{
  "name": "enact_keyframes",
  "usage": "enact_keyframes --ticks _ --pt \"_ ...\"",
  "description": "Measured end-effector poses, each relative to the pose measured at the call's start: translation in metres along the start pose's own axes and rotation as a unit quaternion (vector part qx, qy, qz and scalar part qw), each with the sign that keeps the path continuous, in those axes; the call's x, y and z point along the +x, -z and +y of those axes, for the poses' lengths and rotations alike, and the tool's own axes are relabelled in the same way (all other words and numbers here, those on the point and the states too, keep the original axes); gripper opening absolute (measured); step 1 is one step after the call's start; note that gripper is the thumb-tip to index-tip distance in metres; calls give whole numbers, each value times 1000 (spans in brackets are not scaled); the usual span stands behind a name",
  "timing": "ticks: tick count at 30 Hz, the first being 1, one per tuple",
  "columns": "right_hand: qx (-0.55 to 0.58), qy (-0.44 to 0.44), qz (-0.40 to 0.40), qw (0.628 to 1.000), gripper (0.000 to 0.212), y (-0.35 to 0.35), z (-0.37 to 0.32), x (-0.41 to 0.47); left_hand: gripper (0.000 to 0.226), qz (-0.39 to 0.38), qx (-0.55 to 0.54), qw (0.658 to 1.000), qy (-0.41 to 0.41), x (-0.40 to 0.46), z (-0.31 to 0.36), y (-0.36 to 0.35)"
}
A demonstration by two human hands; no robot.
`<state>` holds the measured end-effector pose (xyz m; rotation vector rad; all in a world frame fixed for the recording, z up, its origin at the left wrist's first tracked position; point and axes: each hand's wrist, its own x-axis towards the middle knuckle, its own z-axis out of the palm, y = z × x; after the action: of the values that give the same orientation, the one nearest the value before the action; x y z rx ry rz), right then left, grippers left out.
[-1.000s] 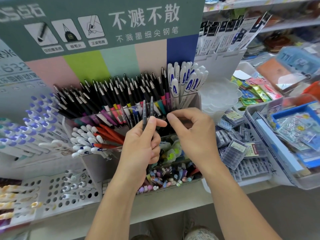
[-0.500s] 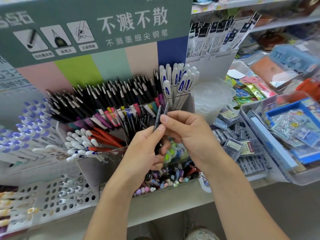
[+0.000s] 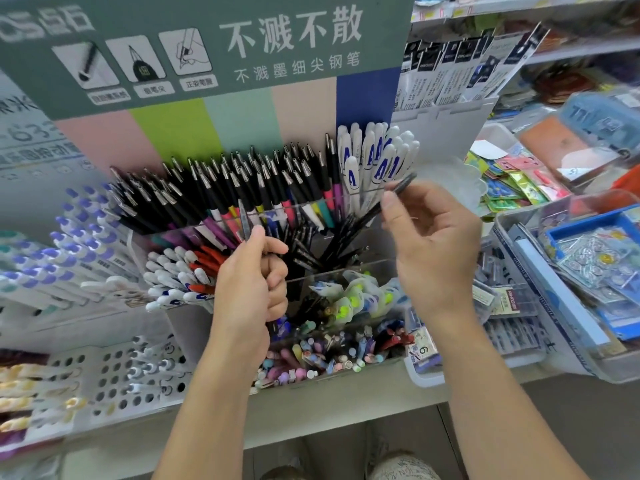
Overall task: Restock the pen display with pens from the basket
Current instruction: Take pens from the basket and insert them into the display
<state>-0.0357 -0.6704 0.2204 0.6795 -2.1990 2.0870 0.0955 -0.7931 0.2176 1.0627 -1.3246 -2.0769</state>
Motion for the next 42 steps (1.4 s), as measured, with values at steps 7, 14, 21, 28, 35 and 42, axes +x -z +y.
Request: enact_keyframes --ticks 7,14,21,28,35,42 --pt "-112 -21 -94 989 18 -12 18 -7 34 35 -38 999 1 3 -12 0" --pt "-170 -73 -117 976 10 -20 26 -8 36 84 131 982 -106 0 -21 4" --pt "-95 -116 -102 983 15 -37 16 -29 35 89 113 983 -116 -5 -28 -9" --pt "65 -209 -192 957 19 -36 23 -19 35 123 66 981 -132 -11 -29 -10" --pt "297 -332 14 895 32 -55 5 -34 28 77 1 984 -163 -12 -16 -15" --pt "129 -185 -132 965 8 -20 -20 -15 22 -89 105 975 -176 -19 -8 -22"
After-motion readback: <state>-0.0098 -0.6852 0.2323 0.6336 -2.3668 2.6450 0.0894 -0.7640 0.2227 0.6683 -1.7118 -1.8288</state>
